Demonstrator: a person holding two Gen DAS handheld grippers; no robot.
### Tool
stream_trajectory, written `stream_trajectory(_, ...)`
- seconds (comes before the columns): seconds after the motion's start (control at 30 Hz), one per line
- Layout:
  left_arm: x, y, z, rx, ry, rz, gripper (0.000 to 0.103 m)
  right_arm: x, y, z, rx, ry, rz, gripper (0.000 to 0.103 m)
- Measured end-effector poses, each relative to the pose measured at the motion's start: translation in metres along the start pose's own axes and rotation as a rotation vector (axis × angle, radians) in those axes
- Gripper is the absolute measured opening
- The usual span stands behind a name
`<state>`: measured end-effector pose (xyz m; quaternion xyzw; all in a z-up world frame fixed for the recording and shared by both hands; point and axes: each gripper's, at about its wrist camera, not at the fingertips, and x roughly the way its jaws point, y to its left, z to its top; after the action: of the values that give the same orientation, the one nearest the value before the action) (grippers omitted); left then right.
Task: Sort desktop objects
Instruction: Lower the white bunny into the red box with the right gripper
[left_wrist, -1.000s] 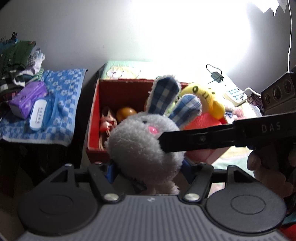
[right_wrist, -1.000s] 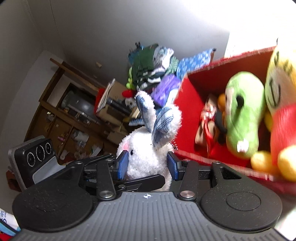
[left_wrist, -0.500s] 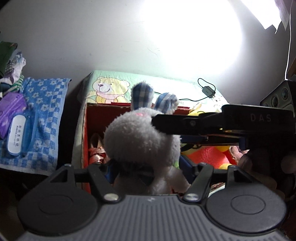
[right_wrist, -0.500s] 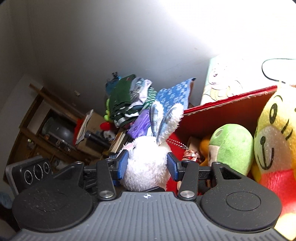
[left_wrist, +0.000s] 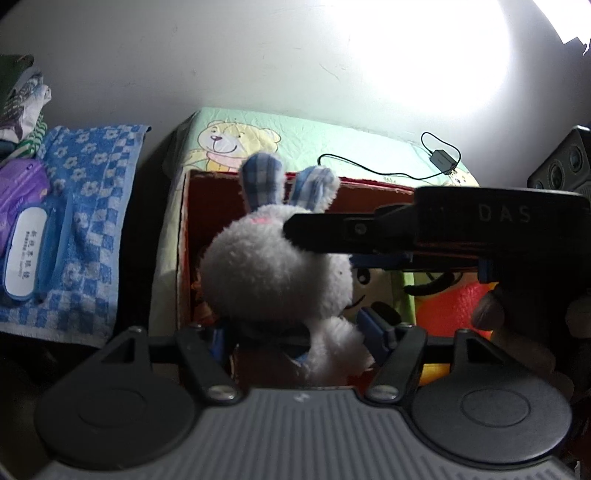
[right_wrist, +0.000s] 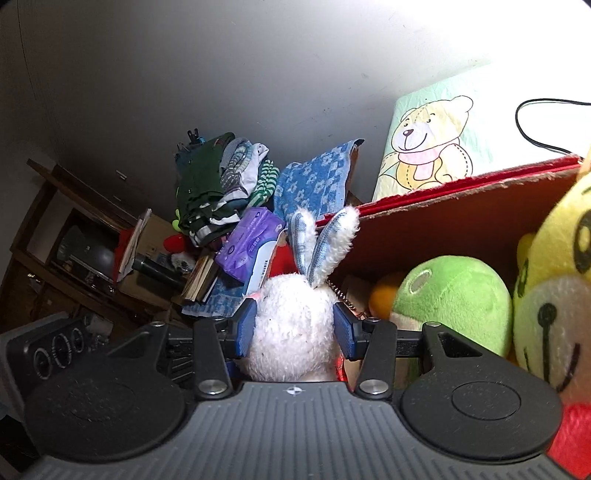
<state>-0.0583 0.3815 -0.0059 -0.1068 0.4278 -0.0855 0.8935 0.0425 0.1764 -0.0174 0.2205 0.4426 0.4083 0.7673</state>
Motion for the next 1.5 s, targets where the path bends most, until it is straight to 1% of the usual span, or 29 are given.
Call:
stream_trajectory(0.13, 0.005, -0.007, 0.000, 0.049, 0.010, 0.048, 0.071, 0.002, -0.001, 0.001, -0.028, -0.014, -0.060, 0.046)
stream_trajectory(0.17, 0.005, -0.008, -0.001, 0.057, 0.010, 0.055, 0.071, 0.001, -0.005, 0.002, -0.030, -0.018, -0.078, 0.041)
stream_trajectory(0.2, 0.006, -0.008, -0.001, 0.063, 0.009, 0.058, 0.071, 0.002, -0.008, 0.002, -0.029, -0.017, -0.098, 0.033)
stream_trajectory(0.27, 0.005, -0.007, -0.002, 0.064, 0.008, 0.052, 0.070, 0.004, -0.011, 0.002, -0.030, -0.007, -0.125, 0.023)
stream_trajectory(0.33, 0.003, -0.006, -0.001, 0.066, 0.003, 0.036, 0.070, 0.004, -0.013, 0.002, -0.030, -0.007, -0.120, 0.023)
stream_trajectory(0.5, 0.009, -0.010, -0.001, 0.092, 0.011, 0.063, 0.070, 0.006, -0.009, -0.001, -0.059, -0.011, -0.127, 0.024)
stream_trajectory(0.63, 0.006, -0.012, -0.003, 0.099, 0.010, 0.051, 0.070, 0.002, -0.015, -0.001, -0.021, -0.030, -0.105, 0.024)
stream_trajectory(0.77, 0.005, -0.017, -0.003, 0.109, 0.008, 0.054, 0.070, 0.002, -0.015, -0.003, -0.030, -0.032, -0.100, 0.024)
stream_trajectory(0.83, 0.007, -0.020, -0.003, 0.119, 0.016, 0.084, 0.071, 0.003, -0.014, -0.004, -0.039, -0.031, -0.102, 0.024)
stream_trajectory(0.87, 0.010, -0.022, -0.003, 0.120, 0.027, 0.113, 0.072, 0.003, -0.013, -0.005, -0.044, -0.032, -0.107, 0.023)
stream_trajectory(0.93, 0.015, -0.023, -0.003, 0.122, 0.038, 0.164, 0.071, 0.003, -0.012, -0.005, -0.049, -0.035, -0.113, 0.023)
stream_trajectory(1.07, 0.017, -0.026, -0.002, 0.120, 0.048, 0.194, 0.071, 0.001, -0.017, -0.005, -0.021, -0.056, -0.117, 0.023)
stream_trajectory(1.13, 0.021, -0.028, -0.001, 0.126, 0.055, 0.238, 0.072, 0.000, -0.019, -0.006, -0.010, -0.064, -0.115, 0.022)
stream_trajectory(1.17, 0.022, -0.029, 0.000, 0.129, 0.059, 0.257, 0.074, 0.000, -0.019, -0.006, -0.006, -0.066, -0.116, 0.021)
stream_trajectory(1.27, 0.026, -0.032, 0.002, 0.122, 0.067, 0.286, 0.076, 0.000, -0.019, -0.006, -0.006, -0.070, -0.120, 0.021)
stream_trajectory(1.37, 0.027, -0.036, 0.003, 0.129, 0.062, 0.319, 0.076, 0.000, -0.018, -0.007, -0.012, -0.072, -0.126, 0.021)
stream_trajectory(1.5, 0.024, -0.039, 0.004, 0.146, 0.030, 0.371, 0.076, 0.000, -0.018, -0.008, -0.011, -0.075, -0.128, 0.021)
